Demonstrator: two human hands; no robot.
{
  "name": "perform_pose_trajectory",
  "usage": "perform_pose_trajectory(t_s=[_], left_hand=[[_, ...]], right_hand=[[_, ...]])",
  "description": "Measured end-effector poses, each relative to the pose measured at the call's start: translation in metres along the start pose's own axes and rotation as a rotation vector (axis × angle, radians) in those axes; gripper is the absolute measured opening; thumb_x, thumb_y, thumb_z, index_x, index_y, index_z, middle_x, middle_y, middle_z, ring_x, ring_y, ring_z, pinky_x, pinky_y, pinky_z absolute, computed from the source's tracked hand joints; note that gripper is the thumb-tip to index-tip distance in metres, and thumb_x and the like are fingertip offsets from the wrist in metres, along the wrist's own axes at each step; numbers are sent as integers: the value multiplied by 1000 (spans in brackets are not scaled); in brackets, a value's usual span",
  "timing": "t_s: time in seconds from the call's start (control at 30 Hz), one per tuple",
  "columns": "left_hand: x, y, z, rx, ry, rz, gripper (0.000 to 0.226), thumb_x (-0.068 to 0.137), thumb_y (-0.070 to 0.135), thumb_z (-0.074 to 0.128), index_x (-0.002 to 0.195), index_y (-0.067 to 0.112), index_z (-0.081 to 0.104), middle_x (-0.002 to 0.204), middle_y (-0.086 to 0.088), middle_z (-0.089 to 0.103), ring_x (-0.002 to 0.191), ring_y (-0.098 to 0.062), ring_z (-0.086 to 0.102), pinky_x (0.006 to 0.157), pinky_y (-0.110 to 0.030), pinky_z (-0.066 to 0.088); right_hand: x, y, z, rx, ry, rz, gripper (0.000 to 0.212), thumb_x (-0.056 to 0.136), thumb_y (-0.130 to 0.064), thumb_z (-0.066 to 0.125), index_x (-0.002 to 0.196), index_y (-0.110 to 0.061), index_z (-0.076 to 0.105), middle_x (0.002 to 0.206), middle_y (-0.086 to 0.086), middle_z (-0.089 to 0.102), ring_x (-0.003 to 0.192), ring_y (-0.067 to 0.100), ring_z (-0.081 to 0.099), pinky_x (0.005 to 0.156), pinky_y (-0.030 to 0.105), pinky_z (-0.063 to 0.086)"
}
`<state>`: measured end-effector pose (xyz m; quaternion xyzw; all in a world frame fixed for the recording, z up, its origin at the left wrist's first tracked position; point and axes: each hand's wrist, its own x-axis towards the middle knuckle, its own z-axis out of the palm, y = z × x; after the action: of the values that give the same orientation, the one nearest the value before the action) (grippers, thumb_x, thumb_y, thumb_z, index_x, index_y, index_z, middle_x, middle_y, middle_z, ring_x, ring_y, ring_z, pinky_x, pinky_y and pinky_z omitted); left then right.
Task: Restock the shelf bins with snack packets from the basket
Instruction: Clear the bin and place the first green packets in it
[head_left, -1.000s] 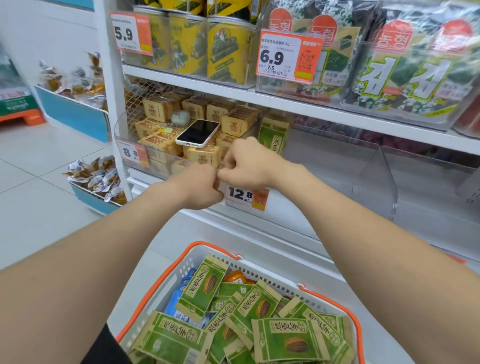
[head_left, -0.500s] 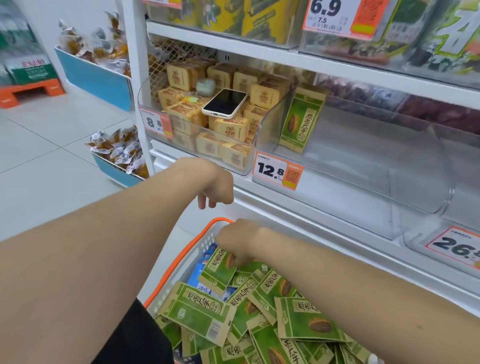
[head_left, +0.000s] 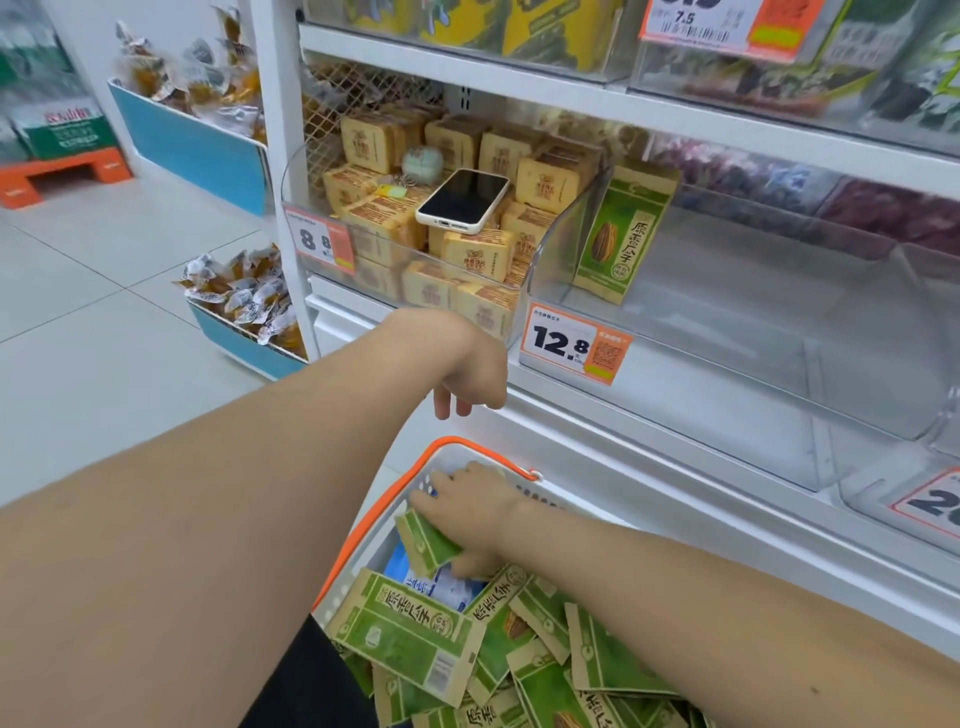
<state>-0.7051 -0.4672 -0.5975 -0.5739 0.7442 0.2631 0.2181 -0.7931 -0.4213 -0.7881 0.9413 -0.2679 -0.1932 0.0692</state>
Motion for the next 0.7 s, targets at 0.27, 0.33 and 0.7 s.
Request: perform_pose_trajectory(t_s=[0.27,0.33,0.7], left_hand=[[-24,-3,-9,57,148,-167,44,110,27,34,148,8,43,140,-15,54,82,-27,69,60,-35,55],[-29,-5,-10,-28,159,-194,41,110,34,35,136,6,49,131,-17,60,81,-30,73,67,-38,61],[-37,9,-18,-400,759,60,57,106,52,51,66,11,55,61,-8,58,55,-26,61,50,-32,43]], right_hand=[[-40,26,-55,667,409,506,64,75,-73,63,102,-21,38,79,-6,57,71,21,58,59,36,39],[-47,24,-64,841,567,646,68,69,-79,66,98,-25,36,80,-10,60,73,15,61,59,37,46],[-86,29,-117,1261,1263,938,34,102,-50,53,93,-18,56,90,-7,61,92,17,58,85,40,47]])
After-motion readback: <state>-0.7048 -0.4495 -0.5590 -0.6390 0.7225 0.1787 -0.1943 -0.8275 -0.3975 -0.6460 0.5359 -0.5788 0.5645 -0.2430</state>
